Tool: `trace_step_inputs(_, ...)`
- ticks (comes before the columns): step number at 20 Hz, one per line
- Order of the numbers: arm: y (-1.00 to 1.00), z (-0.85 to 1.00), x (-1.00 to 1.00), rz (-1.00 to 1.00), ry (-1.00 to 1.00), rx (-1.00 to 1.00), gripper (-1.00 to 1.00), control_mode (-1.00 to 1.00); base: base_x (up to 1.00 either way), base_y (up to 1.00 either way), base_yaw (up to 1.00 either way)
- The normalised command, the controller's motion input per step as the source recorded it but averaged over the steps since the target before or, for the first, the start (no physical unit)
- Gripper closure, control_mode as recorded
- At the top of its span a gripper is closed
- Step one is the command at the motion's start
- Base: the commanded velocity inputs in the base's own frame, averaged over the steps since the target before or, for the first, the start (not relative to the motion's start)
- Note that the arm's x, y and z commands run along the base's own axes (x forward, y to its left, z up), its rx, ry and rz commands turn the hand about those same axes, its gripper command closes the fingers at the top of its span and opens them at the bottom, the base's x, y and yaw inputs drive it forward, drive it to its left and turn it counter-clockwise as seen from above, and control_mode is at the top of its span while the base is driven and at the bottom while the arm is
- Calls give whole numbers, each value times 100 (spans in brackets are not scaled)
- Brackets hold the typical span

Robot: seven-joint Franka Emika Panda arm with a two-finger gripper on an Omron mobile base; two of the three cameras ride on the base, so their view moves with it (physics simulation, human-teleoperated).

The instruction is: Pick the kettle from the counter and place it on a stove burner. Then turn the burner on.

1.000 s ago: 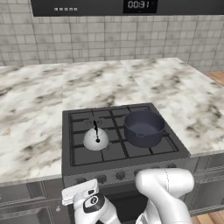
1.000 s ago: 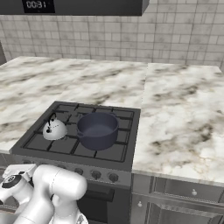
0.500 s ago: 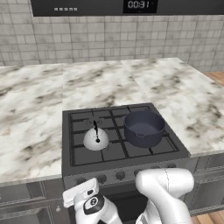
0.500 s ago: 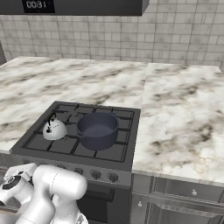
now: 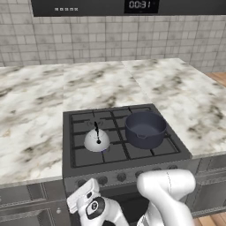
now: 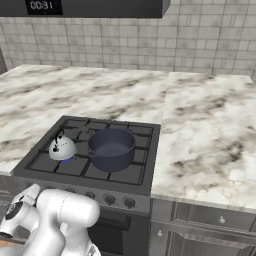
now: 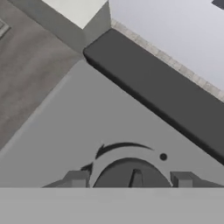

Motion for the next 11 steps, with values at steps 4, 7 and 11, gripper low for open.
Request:
trace_step_inputs(4,14,0,0,25,0,-39,100,-100,0,0,0)
trace_step_inputs(7,18,0,0,26,0,-40,100,-100,0,0,0)
trace_step_inputs(11,23,0,0,26,0,-39,100,-100,0,0,0)
